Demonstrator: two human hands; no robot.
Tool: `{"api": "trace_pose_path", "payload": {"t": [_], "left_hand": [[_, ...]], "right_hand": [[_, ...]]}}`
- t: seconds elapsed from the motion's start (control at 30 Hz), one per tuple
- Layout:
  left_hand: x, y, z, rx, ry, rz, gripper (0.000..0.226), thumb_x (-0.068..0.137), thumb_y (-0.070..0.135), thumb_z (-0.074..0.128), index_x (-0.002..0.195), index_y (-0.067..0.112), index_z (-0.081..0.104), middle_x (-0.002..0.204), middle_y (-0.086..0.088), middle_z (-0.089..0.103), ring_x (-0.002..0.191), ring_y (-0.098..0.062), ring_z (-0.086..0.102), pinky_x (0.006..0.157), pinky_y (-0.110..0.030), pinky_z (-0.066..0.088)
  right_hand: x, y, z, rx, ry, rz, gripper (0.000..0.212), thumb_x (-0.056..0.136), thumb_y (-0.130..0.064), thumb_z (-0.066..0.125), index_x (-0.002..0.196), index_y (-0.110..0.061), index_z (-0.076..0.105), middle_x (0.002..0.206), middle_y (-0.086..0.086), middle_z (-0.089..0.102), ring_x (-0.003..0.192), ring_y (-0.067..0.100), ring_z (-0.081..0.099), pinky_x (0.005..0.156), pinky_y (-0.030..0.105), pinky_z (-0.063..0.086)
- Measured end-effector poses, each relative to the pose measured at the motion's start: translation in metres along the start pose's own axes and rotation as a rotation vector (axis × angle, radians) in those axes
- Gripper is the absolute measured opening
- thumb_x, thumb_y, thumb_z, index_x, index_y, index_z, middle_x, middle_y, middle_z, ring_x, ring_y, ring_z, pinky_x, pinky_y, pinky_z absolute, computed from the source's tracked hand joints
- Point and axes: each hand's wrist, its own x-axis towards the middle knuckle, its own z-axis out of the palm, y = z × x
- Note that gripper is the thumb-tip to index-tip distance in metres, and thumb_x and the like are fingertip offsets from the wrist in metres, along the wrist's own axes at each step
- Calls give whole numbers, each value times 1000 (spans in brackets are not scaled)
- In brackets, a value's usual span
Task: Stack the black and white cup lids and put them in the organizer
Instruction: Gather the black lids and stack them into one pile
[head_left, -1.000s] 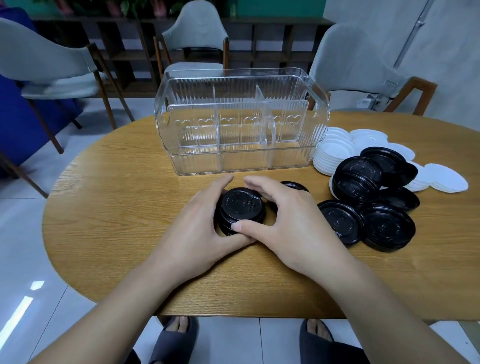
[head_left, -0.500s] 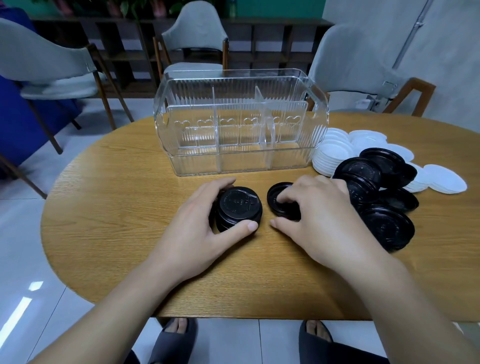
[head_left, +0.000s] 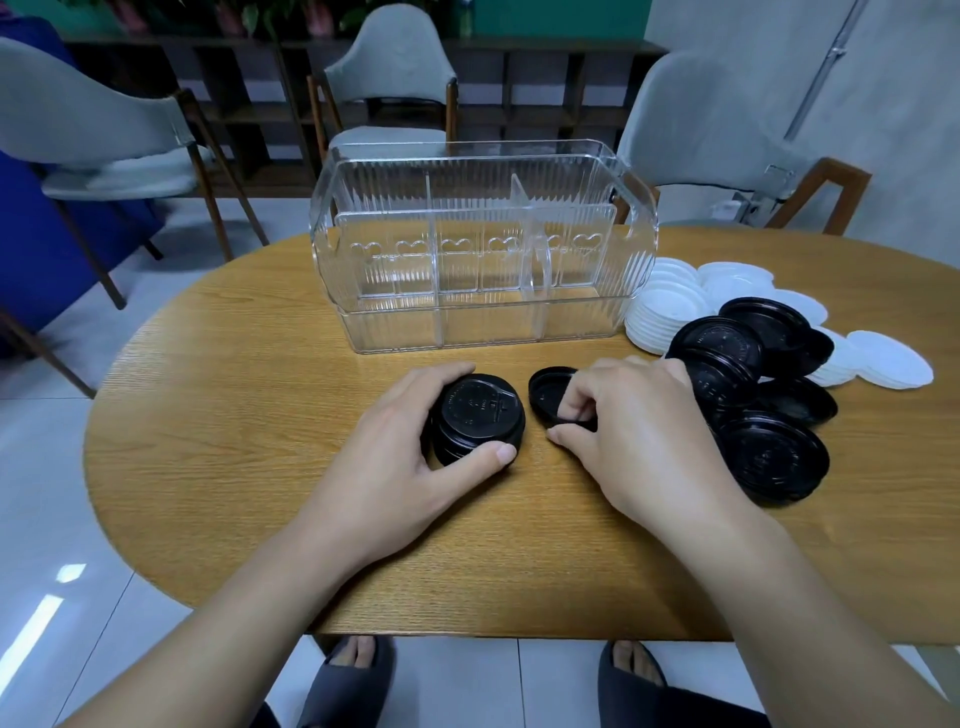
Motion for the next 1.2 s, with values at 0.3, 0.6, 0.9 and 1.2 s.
{"api": "trace_pose_path", "payload": {"t": [0.3, 0.6, 0.9, 1.2], "left_hand": [[0, 3, -2, -13, 10, 20, 94, 84, 80, 78, 163, 41, 46, 153, 29, 53, 146, 4, 49, 122, -29, 43], [6, 19, -6, -112, 117, 99, 94, 88, 52, 91, 167, 33, 44, 158, 22, 56, 152, -5, 51, 126, -33, 42], [6, 29, -4, -167, 199, 181, 95, 85, 35, 98, 166, 25, 48, 159, 18, 56, 152, -8, 52, 125, -27, 40], [3, 27, -9, -132, 187, 227, 86, 85, 31, 97, 160, 21, 56, 154, 15, 60, 149, -14, 55, 123, -28, 40]], "right_hand": [[-4, 2, -7, 505, 197, 90, 30, 82, -42, 95, 72, -28, 70, 73, -12, 69, 75, 9, 65, 75, 27, 51], [-4, -8, -21, 1234, 149, 232, 13, 101, -22, 79, 114, -17, 80, 95, 2, 86, 85, 12, 79, 78, 25, 58], [-5, -21, -10, 1382, 10, 214, 22, 103, -21, 75, 124, -14, 76, 101, 9, 85, 83, 13, 71, 81, 31, 52], [-6, -28, -12, 1343, -7, 130, 24, 105, -14, 71, 127, -17, 80, 112, -1, 85, 108, 13, 80, 100, 29, 61]]}}
